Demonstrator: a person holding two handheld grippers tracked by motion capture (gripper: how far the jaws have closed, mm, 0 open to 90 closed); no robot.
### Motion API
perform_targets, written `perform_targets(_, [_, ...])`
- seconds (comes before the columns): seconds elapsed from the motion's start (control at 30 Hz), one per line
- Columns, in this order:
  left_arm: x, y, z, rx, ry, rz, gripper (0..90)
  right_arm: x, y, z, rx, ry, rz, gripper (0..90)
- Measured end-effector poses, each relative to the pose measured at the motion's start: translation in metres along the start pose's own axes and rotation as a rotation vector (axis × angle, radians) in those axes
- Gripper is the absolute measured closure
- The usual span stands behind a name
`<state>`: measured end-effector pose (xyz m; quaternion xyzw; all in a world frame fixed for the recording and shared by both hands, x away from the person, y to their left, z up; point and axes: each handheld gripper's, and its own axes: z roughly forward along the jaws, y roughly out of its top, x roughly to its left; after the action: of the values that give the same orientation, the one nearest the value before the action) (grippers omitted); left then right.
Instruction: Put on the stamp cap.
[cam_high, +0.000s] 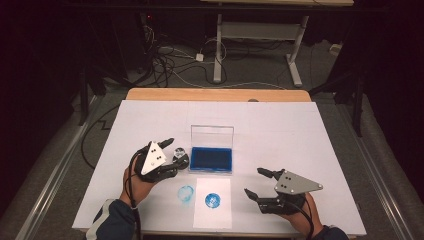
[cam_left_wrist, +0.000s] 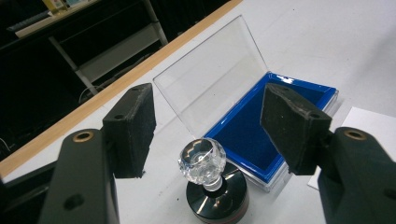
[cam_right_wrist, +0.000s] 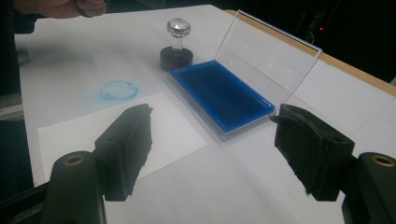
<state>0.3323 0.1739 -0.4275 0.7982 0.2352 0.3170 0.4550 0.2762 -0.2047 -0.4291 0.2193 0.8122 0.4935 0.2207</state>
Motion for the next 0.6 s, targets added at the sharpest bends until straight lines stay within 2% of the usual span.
perform_targets(0.4, [-0.0025, 0.0038, -0.006, -0.025, -0.028, -0.014, 34.6, -0.0003, 0.0006, -0.001, -0.008, -0.007, -0.005, 27.6])
perform_targets(0.6, [-0.003, 0.0037, -0.0063, -0.022, -0.034, -0.017, 35.0, -0.001, 0.0006, -0.0005, -0.008, -0.007, -0.002, 27.6])
